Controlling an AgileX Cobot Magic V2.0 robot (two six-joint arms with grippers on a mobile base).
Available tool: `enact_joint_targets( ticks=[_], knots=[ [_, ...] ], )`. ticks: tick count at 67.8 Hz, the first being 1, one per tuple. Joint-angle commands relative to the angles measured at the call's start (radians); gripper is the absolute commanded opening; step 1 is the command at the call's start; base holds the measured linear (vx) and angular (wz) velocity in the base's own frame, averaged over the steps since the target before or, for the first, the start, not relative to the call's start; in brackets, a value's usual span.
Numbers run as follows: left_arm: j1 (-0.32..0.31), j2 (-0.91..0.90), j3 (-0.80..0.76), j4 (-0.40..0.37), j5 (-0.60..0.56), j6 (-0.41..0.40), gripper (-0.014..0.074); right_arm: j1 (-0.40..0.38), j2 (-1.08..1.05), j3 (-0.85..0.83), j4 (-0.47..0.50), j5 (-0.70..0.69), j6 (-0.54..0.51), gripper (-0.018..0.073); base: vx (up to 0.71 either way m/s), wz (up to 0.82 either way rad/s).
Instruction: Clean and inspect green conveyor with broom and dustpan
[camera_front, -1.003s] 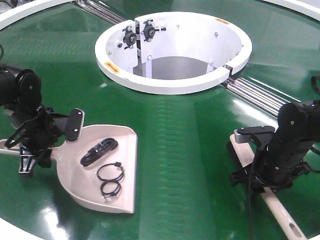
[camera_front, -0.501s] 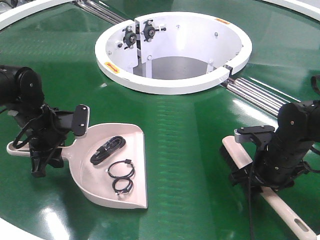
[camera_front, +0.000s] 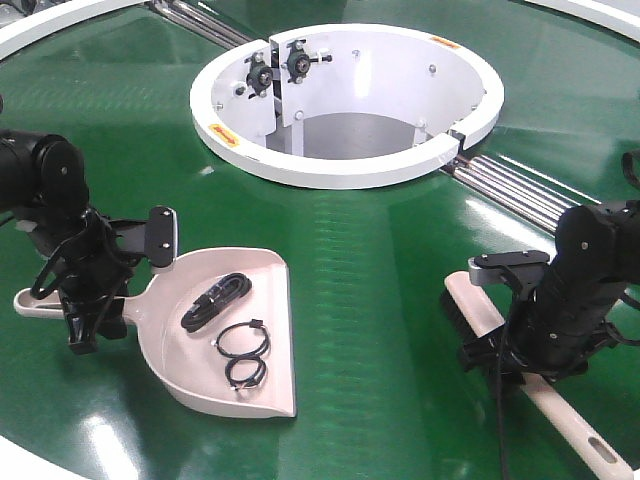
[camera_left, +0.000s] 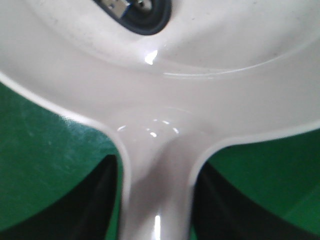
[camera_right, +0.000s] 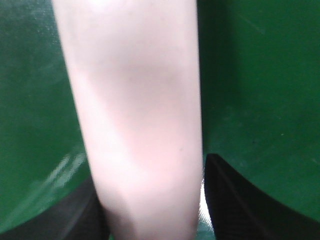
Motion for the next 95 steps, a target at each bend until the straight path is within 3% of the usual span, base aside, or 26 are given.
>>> enact_joint_targets(
  ticks=[1, 14, 23, 40, 54, 73, 82, 88, 95],
  knots=[
    [-0.008, -0.047, -0.027, -0.003, -0.022, -0.060, 0.0469, -0.007, -0.034, -0.020, -0.008, -0.008, -0.010, 0.0377, 0.00, 0.00],
    [-0.008, -0.056, -0.027, -0.004, -0.009, -0.106, 0.0641, -0.007, -0.034, -0.020, -0.008, -0.010, -0.010, 0.0377, 0.00, 0.00],
    [-0.008, -0.086, -0.027, -0.012, 0.010, -0.106, 0.0668, -0.007, -0.052, -0.020, -0.008, -0.011, -0.009, 0.0377, 0.00, 0.00],
    [-0.008, -0.201, -0.027, -0.015, 0.028, -0.224, 0.0633, -0.007, -0.154, -0.020, -0.008, -0.011, -0.009, 0.0377, 0.00, 0.00],
    [-0.008, -0.314, -0.027, -0.017, 0.000, -0.237, 0.0575, -0.007, -0.279, -0.020, -0.039, -0.034, -0.010, 0.0377, 0.00, 0.00],
    [-0.008, -0.508, -0.027, -0.155, -0.121, -0.277, 0.0491, -0.007, -0.482, -0.020, -0.049, -0.262, -0.007, 0.0377, 0.00, 0.00],
    [-0.008, -0.617, -0.027, -0.207, -0.231, -0.392, 0.0458, -0.007, -0.582, -0.020, -0.049, -0.365, -0.008, 0.0377, 0.00, 0.00],
    [-0.008, -0.692, -0.016, -0.213, -0.291, -0.500, 0.0442, -0.007, -0.644, -0.020, -0.049, -0.370, -0.010, 0.0377, 0.00, 0.00],
    [-0.008, -0.796, 0.041, -0.213, -0.359, -0.569, 0.0441, -0.007, -0.724, -0.020, -0.049, -0.369, -0.022, 0.0377, 0.00, 0.00]
  ],
)
